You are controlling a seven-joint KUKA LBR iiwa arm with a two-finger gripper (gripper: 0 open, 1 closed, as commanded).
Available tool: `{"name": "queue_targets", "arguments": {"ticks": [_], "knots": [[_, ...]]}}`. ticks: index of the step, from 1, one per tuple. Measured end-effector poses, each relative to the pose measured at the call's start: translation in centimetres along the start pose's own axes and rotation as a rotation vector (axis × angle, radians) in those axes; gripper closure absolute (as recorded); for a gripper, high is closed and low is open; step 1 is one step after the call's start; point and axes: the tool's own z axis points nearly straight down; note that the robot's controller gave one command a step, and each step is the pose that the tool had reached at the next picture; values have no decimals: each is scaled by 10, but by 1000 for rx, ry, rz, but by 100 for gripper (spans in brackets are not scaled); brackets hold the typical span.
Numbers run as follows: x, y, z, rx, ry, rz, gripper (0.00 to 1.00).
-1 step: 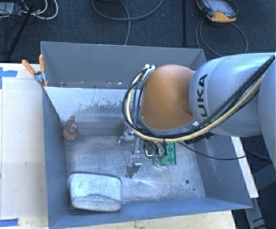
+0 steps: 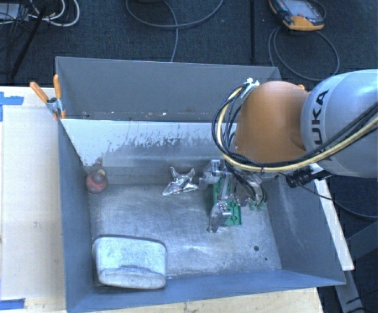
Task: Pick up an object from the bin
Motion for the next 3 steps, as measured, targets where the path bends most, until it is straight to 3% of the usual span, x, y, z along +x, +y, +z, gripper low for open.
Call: {"name": "queue_targets", "arguments": {"ticks": [1,2,3], "knots": [[-41,-88,81,-3,9,-226,0],[-42,-85,81,-6,1,-225,100],[-42,-86,81,-5,0,-224,0]]}}
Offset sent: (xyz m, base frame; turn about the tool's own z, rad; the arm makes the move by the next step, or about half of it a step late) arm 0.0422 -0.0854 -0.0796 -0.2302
